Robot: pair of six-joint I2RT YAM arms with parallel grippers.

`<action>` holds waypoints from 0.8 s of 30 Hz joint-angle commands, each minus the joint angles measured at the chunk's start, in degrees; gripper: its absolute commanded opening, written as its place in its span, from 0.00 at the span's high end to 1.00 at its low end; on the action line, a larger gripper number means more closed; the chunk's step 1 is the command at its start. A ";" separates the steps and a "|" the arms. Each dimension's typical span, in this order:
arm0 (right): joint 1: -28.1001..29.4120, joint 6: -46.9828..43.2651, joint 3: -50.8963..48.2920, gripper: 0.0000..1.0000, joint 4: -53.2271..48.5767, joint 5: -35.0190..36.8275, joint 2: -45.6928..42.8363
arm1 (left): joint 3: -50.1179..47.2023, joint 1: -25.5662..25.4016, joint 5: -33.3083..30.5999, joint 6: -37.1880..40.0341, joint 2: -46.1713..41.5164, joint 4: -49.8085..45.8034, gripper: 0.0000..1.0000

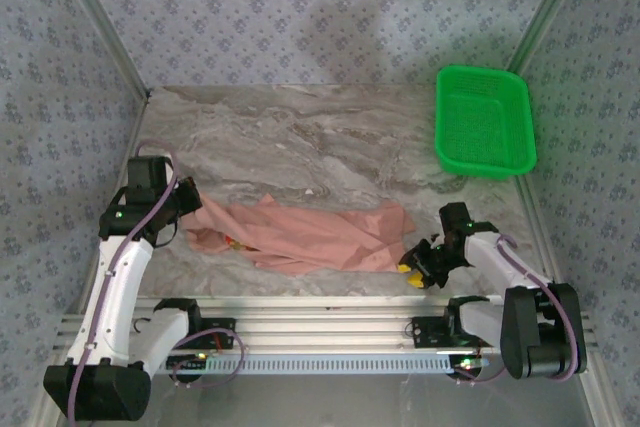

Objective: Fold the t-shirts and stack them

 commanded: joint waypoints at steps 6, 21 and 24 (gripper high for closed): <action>1.36 2.29 -0.17 0.61 3.47 0.19 1.26 | -0.33 -0.19 0.73 -0.53 -0.71 1.38 1.00; 3.55 3.55 2.24 0.65 7.46 3.68 8.10 | -0.68 -0.12 0.64 -0.53 -1.15 0.95 1.00; 3.79 3.61 3.71 0.68 7.69 3.87 10.43 | -0.68 -0.15 0.56 -0.53 -1.23 0.99 1.00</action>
